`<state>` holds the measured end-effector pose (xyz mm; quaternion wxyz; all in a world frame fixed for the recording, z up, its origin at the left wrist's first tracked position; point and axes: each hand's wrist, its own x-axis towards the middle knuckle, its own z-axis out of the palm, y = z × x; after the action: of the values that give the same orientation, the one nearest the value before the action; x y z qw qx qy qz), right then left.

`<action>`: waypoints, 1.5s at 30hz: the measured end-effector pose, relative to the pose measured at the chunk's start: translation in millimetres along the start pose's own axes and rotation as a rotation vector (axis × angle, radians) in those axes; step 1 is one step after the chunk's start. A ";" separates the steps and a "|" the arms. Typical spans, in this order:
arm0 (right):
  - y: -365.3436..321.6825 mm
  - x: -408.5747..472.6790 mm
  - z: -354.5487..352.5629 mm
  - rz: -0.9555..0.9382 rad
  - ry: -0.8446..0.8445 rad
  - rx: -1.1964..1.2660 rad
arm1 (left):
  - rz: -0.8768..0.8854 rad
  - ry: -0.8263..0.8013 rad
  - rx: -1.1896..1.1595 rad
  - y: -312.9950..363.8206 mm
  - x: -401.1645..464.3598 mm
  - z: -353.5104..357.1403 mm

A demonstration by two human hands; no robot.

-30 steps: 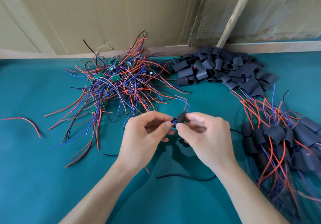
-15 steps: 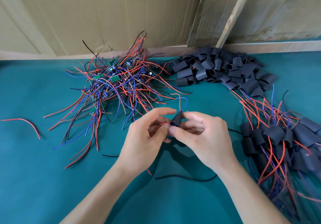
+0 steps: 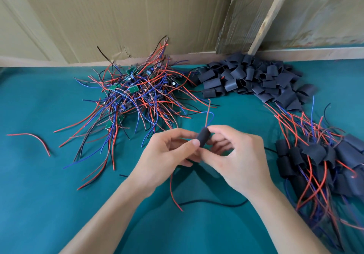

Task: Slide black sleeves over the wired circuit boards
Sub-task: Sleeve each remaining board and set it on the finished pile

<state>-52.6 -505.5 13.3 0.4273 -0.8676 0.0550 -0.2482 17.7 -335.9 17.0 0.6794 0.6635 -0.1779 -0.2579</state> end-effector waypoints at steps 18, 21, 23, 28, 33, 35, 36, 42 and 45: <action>-4.8 -1.7 4.4 0.036 -0.010 0.084 | 0.006 -0.148 -0.141 0.2 3.1 -8.6; -4.7 -0.6 2.0 0.057 -0.044 0.124 | -0.003 -0.158 -0.159 -1.3 3.9 -11.9; -4.9 -0.1 0.4 0.073 -0.064 0.158 | -0.003 -0.162 -0.168 -1.0 4.0 -13.8; -3.3 1.2 -4.3 0.096 -0.083 0.185 | -0.015 -0.162 -0.195 -0.2 4.1 -14.2; -2.4 2.2 -5.4 0.108 -0.135 0.200 | -0.011 -0.133 -0.165 -0.1 3.6 -11.4; -0.9 3.1 -8.2 0.135 -0.175 0.220 | -0.007 -0.126 -0.145 -1.3 4.0 -11.6; -0.5 3.5 -9.4 0.149 -0.191 0.233 | -0.004 -0.125 -0.135 -1.5 4.0 -11.9; -2.4 2.3 -8.1 0.195 -0.218 0.247 | 0.006 -0.120 -0.089 -2.8 5.3 -12.3; -4.3 2.5 -7.8 0.224 -0.218 0.247 | 0.008 -0.111 -0.061 -4.1 5.0 -9.6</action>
<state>-54.6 -509.1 21.5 0.5589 -0.8188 0.0737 -0.1086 26.8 -331.0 11.9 0.6893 0.6265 -0.2101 -0.2970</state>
